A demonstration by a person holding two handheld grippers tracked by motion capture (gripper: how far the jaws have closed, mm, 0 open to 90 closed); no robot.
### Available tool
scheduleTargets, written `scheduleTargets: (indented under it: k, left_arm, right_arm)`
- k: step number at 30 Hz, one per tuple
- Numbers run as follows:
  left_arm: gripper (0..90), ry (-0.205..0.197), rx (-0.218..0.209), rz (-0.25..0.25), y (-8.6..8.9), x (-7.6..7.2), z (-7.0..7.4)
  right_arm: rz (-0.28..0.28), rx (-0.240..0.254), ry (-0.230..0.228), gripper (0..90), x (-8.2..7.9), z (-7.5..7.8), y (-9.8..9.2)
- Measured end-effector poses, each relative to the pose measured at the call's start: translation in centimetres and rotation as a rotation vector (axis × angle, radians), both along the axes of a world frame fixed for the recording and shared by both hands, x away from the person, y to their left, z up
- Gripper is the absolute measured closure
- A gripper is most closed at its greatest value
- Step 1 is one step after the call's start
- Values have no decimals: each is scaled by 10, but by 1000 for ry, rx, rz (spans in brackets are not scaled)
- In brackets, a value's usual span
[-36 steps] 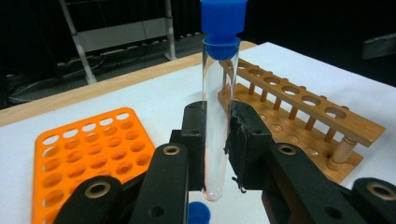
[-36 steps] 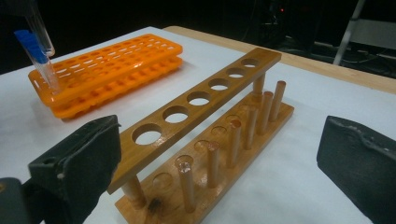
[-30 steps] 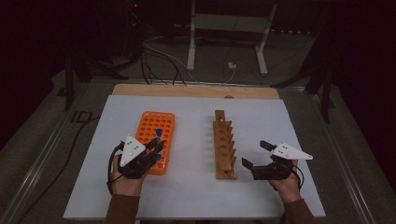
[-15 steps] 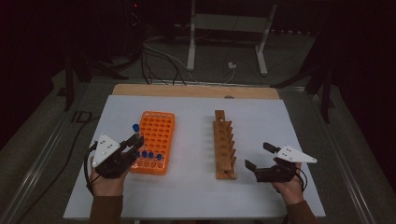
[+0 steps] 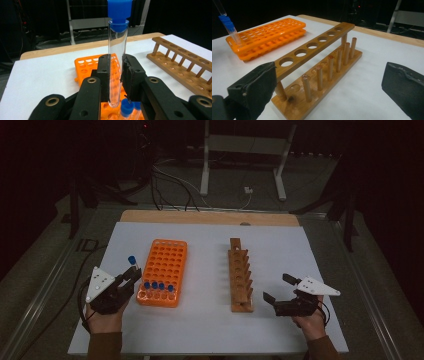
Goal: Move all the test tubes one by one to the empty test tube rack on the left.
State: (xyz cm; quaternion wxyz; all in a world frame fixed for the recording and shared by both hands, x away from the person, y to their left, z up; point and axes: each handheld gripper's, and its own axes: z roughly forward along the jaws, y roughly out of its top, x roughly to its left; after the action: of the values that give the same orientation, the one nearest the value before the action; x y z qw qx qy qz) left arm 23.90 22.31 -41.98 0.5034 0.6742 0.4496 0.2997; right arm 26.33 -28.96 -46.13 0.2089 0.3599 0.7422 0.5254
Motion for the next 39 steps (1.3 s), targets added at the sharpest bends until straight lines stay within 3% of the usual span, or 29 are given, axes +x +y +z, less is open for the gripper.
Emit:
scheduleTargets:
  k: [19, 39]
  left_arm:
    - [772, 51, 18, -2, 9, 2, -25]
    - [772, 91, 47, -21, 7, 0, -36]
  right_arm:
    - [5, 10, -4, 5, -1, 1, -1]
    - [3, 12, -1, 5, -2, 0, -2]
